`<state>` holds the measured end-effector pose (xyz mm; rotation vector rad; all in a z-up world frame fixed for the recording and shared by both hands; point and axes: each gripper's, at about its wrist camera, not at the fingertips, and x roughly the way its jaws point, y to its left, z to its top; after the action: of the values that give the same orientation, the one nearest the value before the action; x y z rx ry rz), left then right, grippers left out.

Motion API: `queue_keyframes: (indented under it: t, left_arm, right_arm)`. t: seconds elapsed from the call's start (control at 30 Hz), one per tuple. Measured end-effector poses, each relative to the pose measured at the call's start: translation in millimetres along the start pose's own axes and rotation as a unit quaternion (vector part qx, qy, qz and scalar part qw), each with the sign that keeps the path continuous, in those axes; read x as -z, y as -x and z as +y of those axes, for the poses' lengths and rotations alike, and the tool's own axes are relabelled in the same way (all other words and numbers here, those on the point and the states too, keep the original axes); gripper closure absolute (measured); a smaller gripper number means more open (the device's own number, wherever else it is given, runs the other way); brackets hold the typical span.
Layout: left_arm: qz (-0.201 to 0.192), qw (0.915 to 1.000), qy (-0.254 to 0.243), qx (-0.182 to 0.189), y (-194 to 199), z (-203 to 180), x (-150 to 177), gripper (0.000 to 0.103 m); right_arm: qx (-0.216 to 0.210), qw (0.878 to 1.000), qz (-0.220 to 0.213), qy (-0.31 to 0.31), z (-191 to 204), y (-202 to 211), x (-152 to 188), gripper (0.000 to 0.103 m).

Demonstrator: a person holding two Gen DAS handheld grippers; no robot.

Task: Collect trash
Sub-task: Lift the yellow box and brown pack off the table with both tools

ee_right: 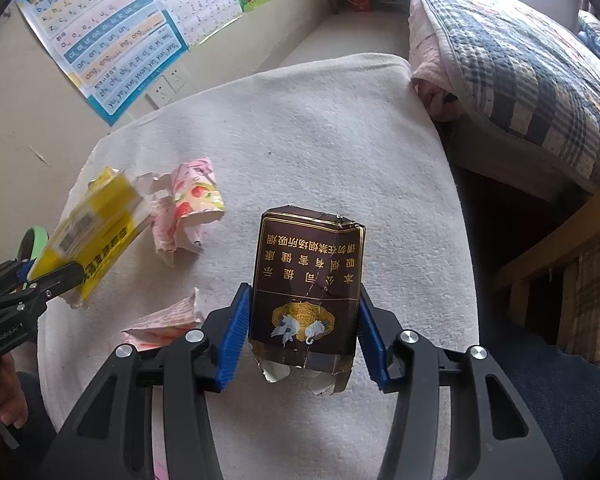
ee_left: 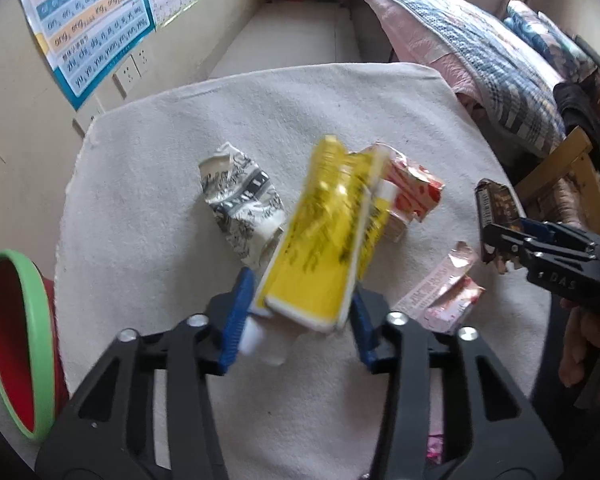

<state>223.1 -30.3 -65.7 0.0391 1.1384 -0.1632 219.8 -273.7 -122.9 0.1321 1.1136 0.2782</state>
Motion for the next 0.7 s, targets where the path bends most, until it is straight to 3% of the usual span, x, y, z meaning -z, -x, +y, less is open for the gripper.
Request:
queue_keyframes:
  t: [0.23, 0.3, 0.7]
  left_arm:
    - [-0.008, 0.9996, 0.018, 0.020, 12.2, 2.5, 10.6, 0.077]
    - [-0.016, 0.9995, 0.021, 0.020, 18.3, 1.7, 13.2, 0.087]
    - [-0.051, 0.9968, 0.048, 0.039, 53.6, 9.0, 28.5, 0.090]
  right_arm:
    - [0.001, 1.000, -0.010, 0.007, 4.0, 8.3, 3.5, 0.054]
    - [0.000, 1.000, -0.015, 0.007, 6.3, 11.7, 3.2, 0.054]
    - [0.007, 0.998, -0.047, 0.037, 25.8, 38.3, 3.5, 0.054]
